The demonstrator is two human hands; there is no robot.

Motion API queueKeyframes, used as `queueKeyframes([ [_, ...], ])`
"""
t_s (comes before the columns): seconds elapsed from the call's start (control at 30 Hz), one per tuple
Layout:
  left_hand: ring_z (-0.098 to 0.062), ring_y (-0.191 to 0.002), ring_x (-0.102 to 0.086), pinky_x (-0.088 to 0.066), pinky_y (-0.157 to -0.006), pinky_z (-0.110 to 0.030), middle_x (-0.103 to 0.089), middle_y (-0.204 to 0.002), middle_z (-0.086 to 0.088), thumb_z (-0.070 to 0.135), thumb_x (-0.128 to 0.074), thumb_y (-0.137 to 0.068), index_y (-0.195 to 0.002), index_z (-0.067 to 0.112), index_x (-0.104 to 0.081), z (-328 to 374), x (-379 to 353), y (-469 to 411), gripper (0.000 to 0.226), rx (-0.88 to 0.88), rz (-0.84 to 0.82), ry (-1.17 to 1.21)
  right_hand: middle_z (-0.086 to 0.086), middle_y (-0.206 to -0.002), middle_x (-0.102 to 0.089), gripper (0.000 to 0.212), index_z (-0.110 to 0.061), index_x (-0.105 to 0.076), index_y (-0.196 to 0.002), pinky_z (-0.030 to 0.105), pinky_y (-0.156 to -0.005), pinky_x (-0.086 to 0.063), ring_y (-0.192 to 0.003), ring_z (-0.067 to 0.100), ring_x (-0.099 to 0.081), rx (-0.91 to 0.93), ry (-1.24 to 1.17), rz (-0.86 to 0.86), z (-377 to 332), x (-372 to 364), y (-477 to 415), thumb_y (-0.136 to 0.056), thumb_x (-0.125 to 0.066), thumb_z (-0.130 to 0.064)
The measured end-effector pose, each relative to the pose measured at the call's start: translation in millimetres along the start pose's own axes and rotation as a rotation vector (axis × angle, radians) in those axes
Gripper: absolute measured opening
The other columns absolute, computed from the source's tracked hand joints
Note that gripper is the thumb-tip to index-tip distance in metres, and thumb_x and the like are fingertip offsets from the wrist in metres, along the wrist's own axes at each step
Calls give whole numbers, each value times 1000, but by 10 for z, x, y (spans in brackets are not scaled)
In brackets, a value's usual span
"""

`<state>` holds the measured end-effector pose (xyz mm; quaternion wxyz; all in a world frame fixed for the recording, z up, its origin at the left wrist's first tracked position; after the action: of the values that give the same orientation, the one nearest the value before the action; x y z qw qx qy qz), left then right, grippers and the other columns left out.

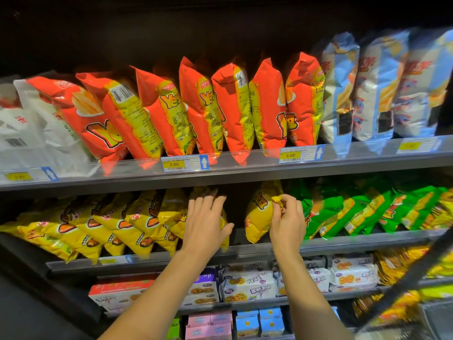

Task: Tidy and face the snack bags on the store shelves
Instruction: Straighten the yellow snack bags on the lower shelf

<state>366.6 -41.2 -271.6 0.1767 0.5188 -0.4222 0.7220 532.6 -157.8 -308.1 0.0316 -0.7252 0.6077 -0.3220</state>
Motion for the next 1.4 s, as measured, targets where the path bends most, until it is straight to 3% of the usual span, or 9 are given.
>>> queueKeyframes([
  [0.17,-21,-153,-29,-24,-128,-40,-36,-164,0,55,-82,-84,-164,19,-25,334,-53,50,104,1,-169,320,-5,-109,-58,20,-15,-63,-119,37,-76,-52,-90,20,-65,-57,-176,40,-102,251,103,-103,-64,-27],
  [0.27,-20,-158,-25,-26,-129,-43,-28,-170,0,58,-87,-77,-166,18,-15,555,-144,106,122,27,-231,385,-5,-113,-63,21,-25,-59,-121,39,-75,-61,-92,14,-69,-104,-277,-2,-194,410,262,-103,-63,-35],
  [0.37,-20,-153,-35,-36,-123,-39,-33,-167,0,52,-87,-79,-166,20,-16,733,-206,196,117,53,-210,405,-9,-111,-65,17,-35,-56,-116,41,-76,-64,-92,5,-69,-142,-366,-43,-268,576,439,-101,-64,-36],
  [0.63,-12,-114,-64,-56,-95,-41,-64,-123,16,46,-83,-77,-144,38,-40,921,-45,428,81,296,-288,870,-7,-116,-67,32,-21,-59,-126,8,-77,-52,-103,-3,-65,-312,-561,-154,-179,1111,576,-98,-71,-29],
  [0.8,-16,-108,-73,-61,-96,-51,-74,-117,7,38,-92,-76,-133,34,-52,1007,133,543,71,476,-493,1257,-8,-138,-62,54,-24,-53,-144,21,-92,-51,-120,5,-63,-400,-519,-392,10,1272,687,-97,-65,-46],
  [0.9,-22,-111,-75,-59,-100,-57,-78,-120,2,40,-92,-70,-134,33,-58,1056,208,607,72,493,-600,1417,-15,-121,-74,29,-41,-63,-123,29,-92,-59,-104,-3,-71,-420,-562,-525,-11,1383,731,-97,-61,-53],
  [1.0,-24,-115,-74,-55,-105,-57,-77,-125,-2,45,-87,-80,-139,28,-59,1120,327,652,67,467,-669,1531,-4,-117,-78,49,-35,-68,-124,48,-98,-59,-106,13,-75,-435,-577,-514,8,1476,748,-87,-59,-66],
  [1.17,-14,-116,-72,-54,-98,-42,-74,-131,2,61,-50,-90,-137,21,-64,1134,565,641,63,505,-653,1701,7,-114,-79,47,-26,-67,-124,43,-87,-61,-104,23,-77,-763,-979,-487,66,1596,769,-103,-40,-59],
  [1.4,-19,-118,-71,-59,-90,-40,-75,-129,0,60,-63,-85,-130,20,-65,1229,788,598,60,538,-610,1679,10,-118,-78,52,-23,-67,-129,53,-102,-55,-111,27,-74,-727,-927,-440,81,1653,775,-97,-49,-60],
])
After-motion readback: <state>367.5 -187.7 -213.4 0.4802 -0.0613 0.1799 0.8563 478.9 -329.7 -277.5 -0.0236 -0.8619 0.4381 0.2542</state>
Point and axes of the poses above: each hand's wrist, its own y-axis away from the middle knuckle, its own x-axis out of the back of the hand, z = x × y, the point moved 1 cm from there along -y, towards the middle knuckle
